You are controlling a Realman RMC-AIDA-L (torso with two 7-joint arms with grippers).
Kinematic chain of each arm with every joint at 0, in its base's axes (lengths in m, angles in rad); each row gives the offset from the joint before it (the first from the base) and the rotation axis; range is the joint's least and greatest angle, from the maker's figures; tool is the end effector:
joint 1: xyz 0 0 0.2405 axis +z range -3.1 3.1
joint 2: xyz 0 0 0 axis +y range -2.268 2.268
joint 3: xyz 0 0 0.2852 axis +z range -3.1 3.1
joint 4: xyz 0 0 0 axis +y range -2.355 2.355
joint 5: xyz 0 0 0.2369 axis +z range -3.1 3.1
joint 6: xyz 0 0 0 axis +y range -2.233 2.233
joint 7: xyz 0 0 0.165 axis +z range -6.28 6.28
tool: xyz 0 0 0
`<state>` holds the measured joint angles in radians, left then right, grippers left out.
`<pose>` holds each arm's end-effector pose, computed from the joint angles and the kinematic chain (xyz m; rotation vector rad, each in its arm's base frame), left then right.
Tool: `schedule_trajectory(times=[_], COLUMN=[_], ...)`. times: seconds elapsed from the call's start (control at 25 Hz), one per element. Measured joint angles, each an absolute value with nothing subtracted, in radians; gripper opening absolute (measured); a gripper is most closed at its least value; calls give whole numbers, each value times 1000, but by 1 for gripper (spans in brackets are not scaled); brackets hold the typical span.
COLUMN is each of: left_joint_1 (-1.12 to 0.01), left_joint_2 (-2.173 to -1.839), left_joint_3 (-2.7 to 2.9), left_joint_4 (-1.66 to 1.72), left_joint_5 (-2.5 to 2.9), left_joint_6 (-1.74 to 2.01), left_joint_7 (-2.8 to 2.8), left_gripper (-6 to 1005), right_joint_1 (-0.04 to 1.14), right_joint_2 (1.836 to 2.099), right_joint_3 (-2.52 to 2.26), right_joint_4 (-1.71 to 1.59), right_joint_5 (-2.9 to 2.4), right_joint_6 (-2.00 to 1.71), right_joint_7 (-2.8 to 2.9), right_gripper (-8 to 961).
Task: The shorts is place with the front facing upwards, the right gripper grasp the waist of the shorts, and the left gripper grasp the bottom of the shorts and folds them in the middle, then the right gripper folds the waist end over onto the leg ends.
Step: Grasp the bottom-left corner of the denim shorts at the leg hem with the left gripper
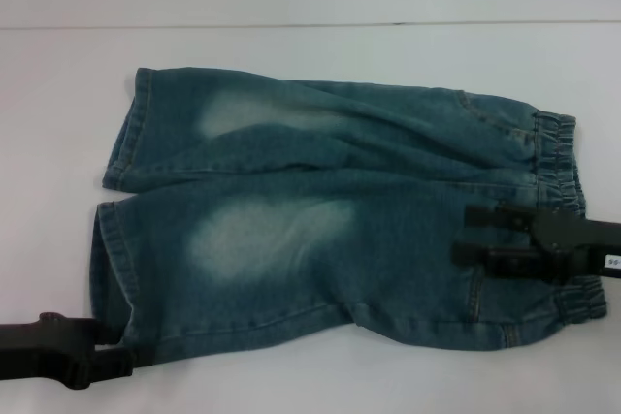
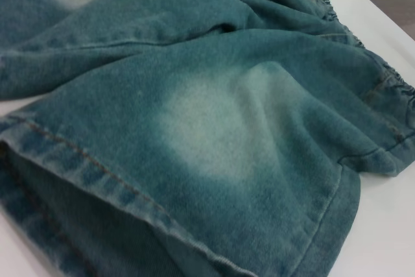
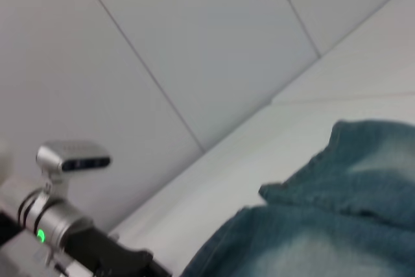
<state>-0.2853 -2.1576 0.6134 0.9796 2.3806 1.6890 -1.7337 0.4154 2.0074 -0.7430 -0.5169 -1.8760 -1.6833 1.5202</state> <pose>-0.3741 0.2746 -0.0153 -2.6421 -1.2525 -0.2724 0.3274 0.3184 -0.0231 -2.6868 1.0426 0.9095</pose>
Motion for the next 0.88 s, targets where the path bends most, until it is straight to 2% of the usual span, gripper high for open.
schedule_trajectory(times=[0.2, 0.32, 0.48, 0.56, 0.68, 0.88], left_joint_1=[-285, -286, -288, -290, -295, -307], left_joint_2=[-2163, -2164, -2165, -2165, -2165, -2164], left_joint_3=[611, 610, 613, 614, 615, 615], left_joint_4=[1004, 1011, 1016, 1016, 1018, 1031], left_joint_5=[2375, 2373, 2371, 2362, 2343, 2336], left_joint_6=[1705, 1708, 1715, 1720, 1734, 1746], left_joint_7=[-1732, -1732, -1730, -1729, -1728, -1728], left_gripper=[522, 393, 215, 142, 33, 33], right_joint_1=[370, 320, 233, 187, 143, 121], right_joint_2=[1985, 1962, 1920, 1909, 1910, 1936], right_joint_3=[-629, -541, -510, -510, -508, -496], right_joint_4=[-517, -517, -517, -517, -517, -514], right_joint_5=[-1876, -1878, -1880, -1880, -1880, -1923], right_joint_6=[-1734, -1750, -1756, -1756, -1748, -1712], right_joint_7=[1550, 1591, 1661, 1645, 1586, 1483], right_gripper=[947, 946, 946, 946, 946, 946])
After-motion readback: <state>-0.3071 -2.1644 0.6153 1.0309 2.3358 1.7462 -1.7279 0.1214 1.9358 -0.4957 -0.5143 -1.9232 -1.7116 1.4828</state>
